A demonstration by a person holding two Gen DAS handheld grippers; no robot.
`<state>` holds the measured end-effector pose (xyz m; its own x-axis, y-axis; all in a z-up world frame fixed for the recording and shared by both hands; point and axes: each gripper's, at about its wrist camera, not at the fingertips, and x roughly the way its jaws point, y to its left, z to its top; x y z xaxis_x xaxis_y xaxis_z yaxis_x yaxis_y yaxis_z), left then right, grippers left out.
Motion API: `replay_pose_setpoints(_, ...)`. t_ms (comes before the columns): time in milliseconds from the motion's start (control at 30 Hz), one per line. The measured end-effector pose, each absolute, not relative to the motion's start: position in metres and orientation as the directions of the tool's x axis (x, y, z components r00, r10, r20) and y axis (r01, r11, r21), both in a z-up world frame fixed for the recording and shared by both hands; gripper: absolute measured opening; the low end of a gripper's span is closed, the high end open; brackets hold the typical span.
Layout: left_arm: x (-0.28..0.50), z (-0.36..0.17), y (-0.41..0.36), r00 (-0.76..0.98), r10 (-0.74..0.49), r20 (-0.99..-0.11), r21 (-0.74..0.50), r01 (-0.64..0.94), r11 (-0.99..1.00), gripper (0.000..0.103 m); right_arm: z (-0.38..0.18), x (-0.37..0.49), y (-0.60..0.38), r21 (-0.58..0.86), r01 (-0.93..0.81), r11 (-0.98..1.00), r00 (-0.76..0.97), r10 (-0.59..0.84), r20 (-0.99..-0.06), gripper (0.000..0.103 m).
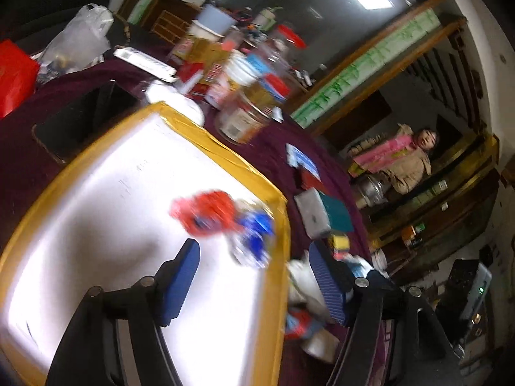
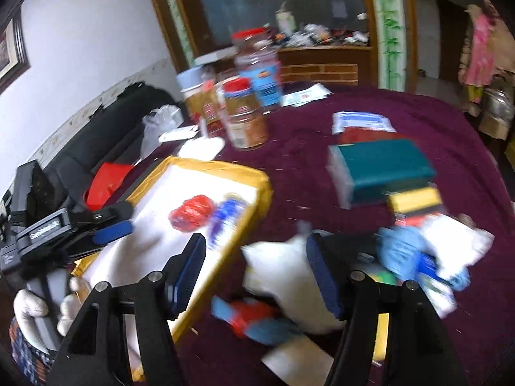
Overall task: Organize soft objects
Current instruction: 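Reach the left gripper back to the pile and grasp the white face-towel packet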
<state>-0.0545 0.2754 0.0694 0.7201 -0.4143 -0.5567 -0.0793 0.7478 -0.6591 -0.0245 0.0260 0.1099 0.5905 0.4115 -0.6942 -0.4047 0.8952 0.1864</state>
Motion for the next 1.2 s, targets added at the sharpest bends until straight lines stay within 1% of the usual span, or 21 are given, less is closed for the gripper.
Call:
replay_pose_setpoints(33, -0.061, 0.073, 0.265, 0.715, -0.423, -0.557, -0.652, -0.061, 0.756, 0.074, 0.112, -0.031, 0.011, 0.183, -0.388, 0.903, 0.609, 0.400, -0.685, 0.065)
replay_pose_setpoints(167, -0.087, 0.081, 0.228, 0.693, -0.449, -0.565, -0.622, 0.001, 0.783, 0.077, 0.116, -0.054, -0.045, 0.183, -0.317, 0.931, 0.673, 0.357, -0.648, 0.072)
replay_pose_setpoints(267, -0.102, 0.080, 0.200, 0.672, -0.461, -0.580, -0.591, 0.043, 0.806, 0.078, 0.114, -0.069, -0.086, 0.162, -0.251, 0.954, 0.725, 0.296, -0.621, 0.077)
replay_pose_setpoints(333, -0.110, 0.076, 0.179, 0.648, -0.470, -0.599, -0.571, 0.065, 0.818, 0.078, 0.109, -0.073, -0.112, 0.145, -0.201, 0.969, 0.750, 0.248, -0.614, 0.078)
replay_pose_setpoints(433, -0.117, 0.069, 0.161, 0.620, -0.476, -0.623, -0.563, 0.066, 0.824, 0.078, 0.100, -0.070, -0.146, 0.157, -0.126, 0.980, 0.769, 0.196, -0.609, 0.078)
replay_pose_setpoints(533, -0.121, 0.067, 0.153, 0.618, -0.452, -0.643, -0.543, 0.047, 0.838, 0.077, 0.086, -0.058, -0.181, 0.151, -0.020, 0.988, 0.793, 0.108, -0.600, 0.078)
replay_pose_setpoints(633, -0.124, 0.068, 0.144, 0.622, -0.418, -0.662, -0.494, 0.057, 0.868, 0.078, 0.072, -0.049, -0.201, 0.140, 0.035, 0.990, 0.798, 0.057, -0.601, 0.078)
replay_pose_setpoints(733, -0.120, 0.071, 0.127, 0.627, -0.365, -0.689, -0.401, 0.090, 0.912, 0.078, 0.056, -0.046, -0.213, 0.173, 0.057, 0.983, 0.794, 0.061, -0.604, 0.078)
replay_pose_setpoints(800, -0.114, 0.070, 0.115, 0.622, -0.350, -0.700, -0.365, 0.109, 0.925, 0.077, 0.046, -0.040, -0.217, 0.194, 0.067, 0.979, 0.768, 0.074, -0.636, 0.078)
replay_pose_setpoints(867, -0.108, 0.067, 0.102, 0.613, -0.348, -0.709, -0.352, 0.120, 0.928, 0.077, 0.049, -0.043, -0.219, 0.221, 0.056, 0.974, 0.785, 0.094, -0.612, 0.078)
replay_pose_setpoints(933, -0.099, 0.060, 0.084, 0.599, -0.347, -0.721, -0.336, 0.136, 0.932, 0.077, 0.050, -0.046, -0.219, 0.208, 0.054, 0.977, 0.793, 0.084, -0.603, 0.078)
replay_pose_setpoints(1000, -0.091, 0.056, 0.069, 0.587, -0.345, -0.732, -0.312, 0.162, 0.936, 0.077, 0.045, -0.043, -0.218, 0.215, 0.043, 0.976, 0.776, 0.103, -0.622, 0.078)
replay_pose_setpoints(1133, -0.080, 0.046, 0.034, 0.570, -0.315, -0.759, -0.213, 0.240, 0.947, 0.077, 0.043, -0.040, -0.217, 0.215, 0.036, 0.976, 0.765, 0.112, -0.634, 0.078)
replay_pose_setpoints(1200, -0.080, 0.031, 0.018, 0.550, -0.288, -0.784, -0.150, 0.283, 0.947, 0.077, 0.040, -0.038, -0.217, 0.219, 0.035, 0.975, 0.757, 0.118, -0.643, 0.078)
